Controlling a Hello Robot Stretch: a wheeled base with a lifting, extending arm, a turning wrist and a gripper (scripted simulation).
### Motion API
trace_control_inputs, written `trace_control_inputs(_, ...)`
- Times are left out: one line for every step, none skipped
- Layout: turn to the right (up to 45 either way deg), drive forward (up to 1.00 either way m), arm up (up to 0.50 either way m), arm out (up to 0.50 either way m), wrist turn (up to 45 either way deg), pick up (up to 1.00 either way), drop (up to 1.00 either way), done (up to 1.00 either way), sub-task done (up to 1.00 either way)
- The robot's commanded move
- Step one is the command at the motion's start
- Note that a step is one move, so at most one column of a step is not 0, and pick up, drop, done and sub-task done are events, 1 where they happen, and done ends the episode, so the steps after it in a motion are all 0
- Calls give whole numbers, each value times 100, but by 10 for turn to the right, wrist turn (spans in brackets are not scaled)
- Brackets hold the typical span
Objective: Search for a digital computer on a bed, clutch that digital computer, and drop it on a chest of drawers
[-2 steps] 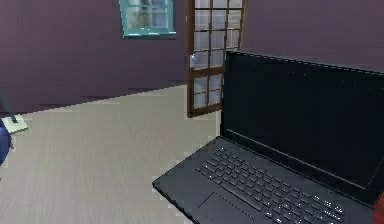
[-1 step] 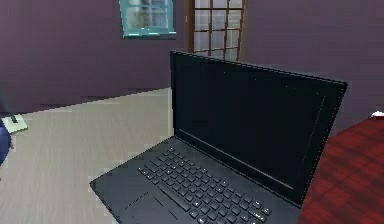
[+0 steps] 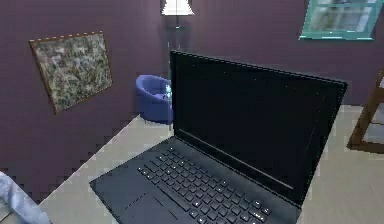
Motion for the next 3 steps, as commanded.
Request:
trace_control_inputs(-450,0,0,0,0,0,0,0,0)
trace_control_inputs(-270,0,0,0,0,0,0,0,0)
trace_control_inputs(0,5,0,0,0,0,0,0,0)
